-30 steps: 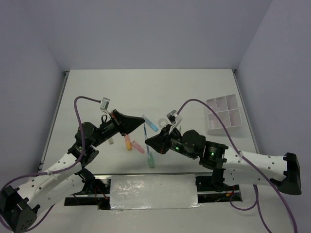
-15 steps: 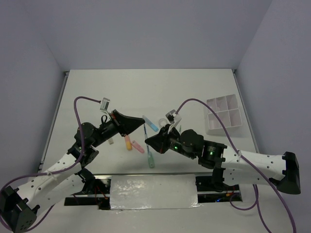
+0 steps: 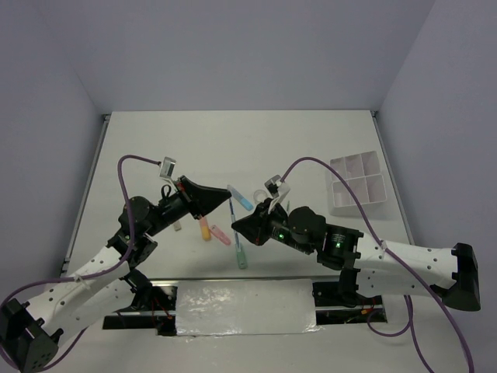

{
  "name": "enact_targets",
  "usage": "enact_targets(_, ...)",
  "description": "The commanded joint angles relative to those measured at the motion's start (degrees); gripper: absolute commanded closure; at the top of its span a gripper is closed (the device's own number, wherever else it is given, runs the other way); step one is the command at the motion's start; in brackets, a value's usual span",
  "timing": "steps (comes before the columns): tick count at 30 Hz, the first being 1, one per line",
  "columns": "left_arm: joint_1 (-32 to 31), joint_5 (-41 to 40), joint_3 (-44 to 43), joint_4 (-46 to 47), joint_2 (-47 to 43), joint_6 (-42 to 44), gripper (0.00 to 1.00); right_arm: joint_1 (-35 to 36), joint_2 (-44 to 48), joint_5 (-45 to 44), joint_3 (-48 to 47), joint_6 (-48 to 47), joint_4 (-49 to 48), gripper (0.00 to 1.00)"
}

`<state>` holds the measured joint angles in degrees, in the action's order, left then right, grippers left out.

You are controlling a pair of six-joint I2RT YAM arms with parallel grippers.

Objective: Sort the stationery into containers
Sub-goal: Close the pen cap on the pen.

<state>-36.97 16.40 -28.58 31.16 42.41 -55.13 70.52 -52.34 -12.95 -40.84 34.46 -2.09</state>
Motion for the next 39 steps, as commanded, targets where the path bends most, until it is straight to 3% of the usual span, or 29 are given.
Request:
enact_targets(1, -0.21, -0.41, -1.65, 1.19, -0.67, 2.66, 1.0, 0.41, 0.48, -0.32, -2.23, -0.44, -1.34, 1.0)
enact_targets(18, -0.29, -2.61, -4.38, -1.45, -2.16, 4.51, 1.0, 0.41, -0.22, 1.61, -2.14, -0.44, -0.9, 1.0)
enact_targets(39, -0.29, -1.2, -0.87, 0.66, -2.07, 3.37, 1.0, 0.41, -1.19, -0.23, -4.34, -1.85, 0.24, 1.0)
